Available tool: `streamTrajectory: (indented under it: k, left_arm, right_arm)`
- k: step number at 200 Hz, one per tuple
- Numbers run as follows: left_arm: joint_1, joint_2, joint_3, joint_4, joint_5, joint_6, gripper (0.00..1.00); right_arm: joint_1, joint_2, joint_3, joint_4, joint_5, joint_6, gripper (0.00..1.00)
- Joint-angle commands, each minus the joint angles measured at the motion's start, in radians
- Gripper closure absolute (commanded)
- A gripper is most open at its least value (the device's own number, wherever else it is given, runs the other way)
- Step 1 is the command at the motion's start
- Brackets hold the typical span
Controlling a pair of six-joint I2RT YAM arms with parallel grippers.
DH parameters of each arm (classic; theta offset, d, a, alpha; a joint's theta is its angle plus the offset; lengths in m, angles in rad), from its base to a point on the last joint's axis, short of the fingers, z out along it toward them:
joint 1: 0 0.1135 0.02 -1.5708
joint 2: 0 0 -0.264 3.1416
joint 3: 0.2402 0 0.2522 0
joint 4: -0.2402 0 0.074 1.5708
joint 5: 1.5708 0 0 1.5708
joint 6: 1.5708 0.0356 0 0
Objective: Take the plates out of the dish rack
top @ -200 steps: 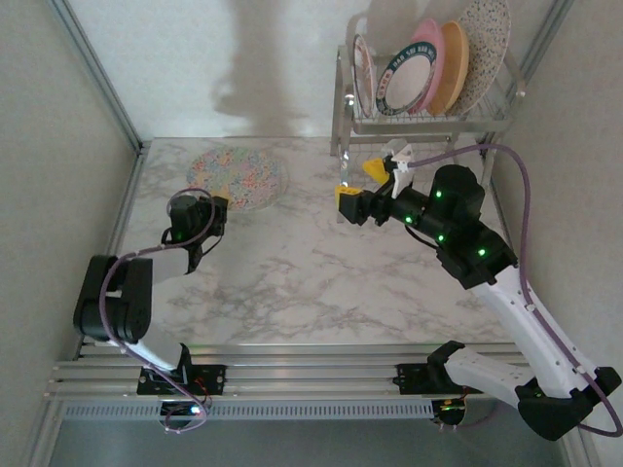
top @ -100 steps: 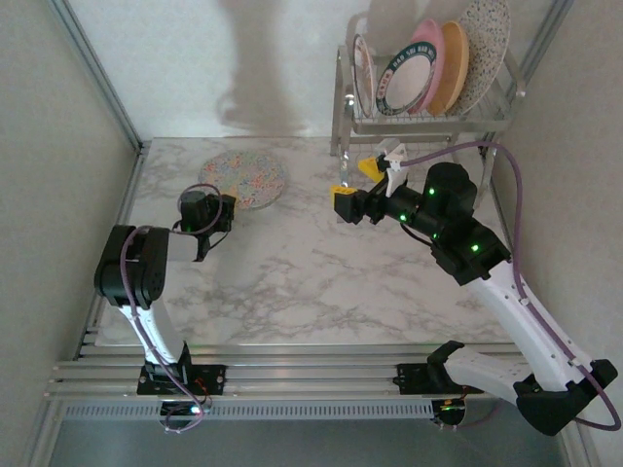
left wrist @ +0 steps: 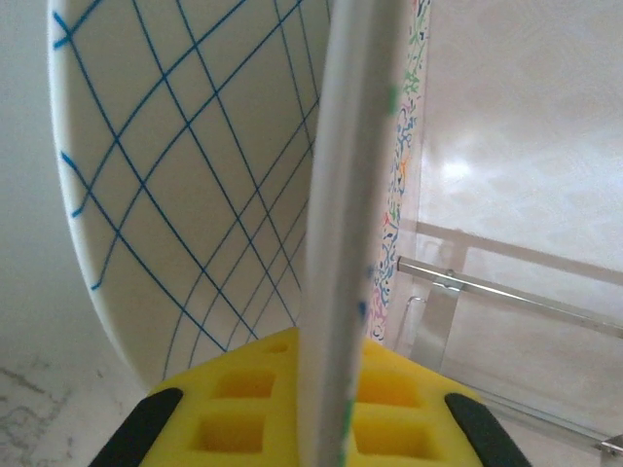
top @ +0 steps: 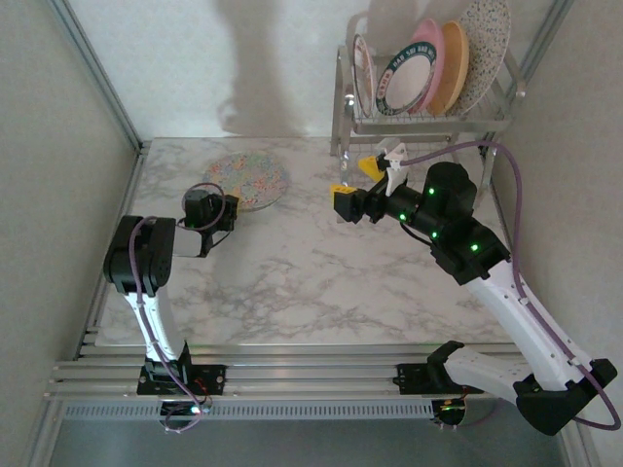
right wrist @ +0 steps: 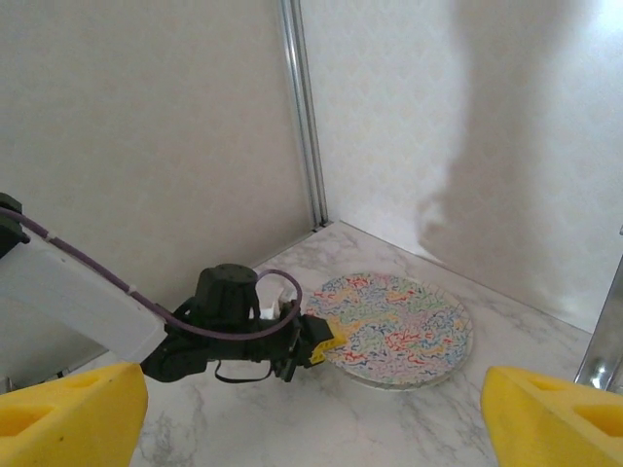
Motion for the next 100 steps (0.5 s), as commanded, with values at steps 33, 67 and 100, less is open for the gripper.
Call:
streamTrajectory:
  k: [33,67,100]
  left_arm:
    - [0.013,0.027,0.060,0.075,0.036,0.002,1.00]
    - [0.014,0.039,0.072,0.058,0.043,0.007,0.99]
    - [0.017,0.051,0.088,0.031,0.060,0.014,0.98]
  right_arm:
    - [0.010,0.010,0.015,0.035,0.004,-0.013,0.11]
    - [0.011,0.012,0.015,0.034,0.006,-0.010,0.11]
    - [0.010,0.013,0.018,0.032,0.008,-0.008,0.11]
